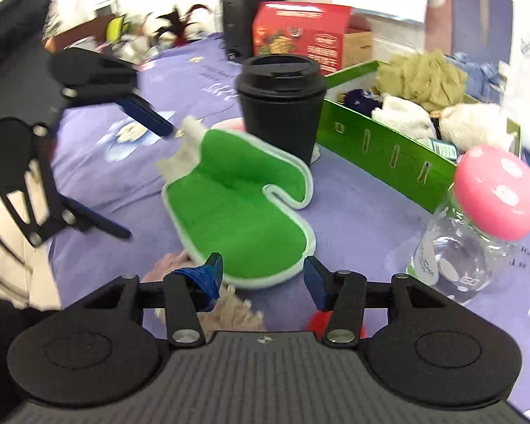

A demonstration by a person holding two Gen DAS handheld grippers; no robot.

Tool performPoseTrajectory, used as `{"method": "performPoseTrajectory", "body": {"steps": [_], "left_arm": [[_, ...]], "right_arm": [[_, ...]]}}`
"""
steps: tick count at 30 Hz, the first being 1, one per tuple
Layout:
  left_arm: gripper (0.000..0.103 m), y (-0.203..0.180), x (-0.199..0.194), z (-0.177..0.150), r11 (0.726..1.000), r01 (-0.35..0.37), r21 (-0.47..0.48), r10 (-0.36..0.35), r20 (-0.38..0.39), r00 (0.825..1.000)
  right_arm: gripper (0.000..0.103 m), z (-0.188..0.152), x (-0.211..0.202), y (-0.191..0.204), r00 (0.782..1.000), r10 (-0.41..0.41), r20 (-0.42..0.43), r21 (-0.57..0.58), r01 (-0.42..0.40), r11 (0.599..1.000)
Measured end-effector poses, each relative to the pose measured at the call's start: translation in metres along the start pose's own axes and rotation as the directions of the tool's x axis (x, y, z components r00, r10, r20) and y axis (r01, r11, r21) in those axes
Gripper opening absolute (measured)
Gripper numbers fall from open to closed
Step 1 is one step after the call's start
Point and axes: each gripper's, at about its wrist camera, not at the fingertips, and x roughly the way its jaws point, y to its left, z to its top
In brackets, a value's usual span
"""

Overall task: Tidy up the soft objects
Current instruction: 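Move both grippers to the edges of the green mitt-shaped pad, then grasp the mitt pad edge with the left gripper while the right gripper grasps another edge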

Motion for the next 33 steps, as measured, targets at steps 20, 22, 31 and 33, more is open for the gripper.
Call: {"method": "performPoseTrajectory", "body": {"steps": [20, 22, 31, 33], "left_arm": [[0.093, 0.047, 0.078, 0.007, 0.985, 0.171, -0.021, -0.173, -0.095, 0.980], [0.093, 0.050, 0.084, 0.008, 0.983, 0.184, -0.028, -0.186, -0.096, 0.978], [0.059, 0.065, 0.092, -0.002, 0.947, 0.274, -0.171, -0.290, -0.081, 0.953], [0.031, 0.066, 0.087, 0.000, 0.933, 0.299, -0.199, -0.315, -0.053, 0.948]], "right_arm": [[0.043, 0.015, 0.054, -0.013, 0.993, -0.052, -0.108, 0.160, 0.069, 0.985], [0.043, 0.021, 0.058, -0.014, 0.992, -0.055, -0.111, 0.150, 0.072, 0.986], [0.043, 0.020, 0.062, 0.001, 0.992, -0.066, -0.107, 0.075, 0.074, 0.994], [0.036, 0.020, 0.063, 0.005, 0.993, -0.060, -0.098, 0.050, 0.066, 0.997]]}}
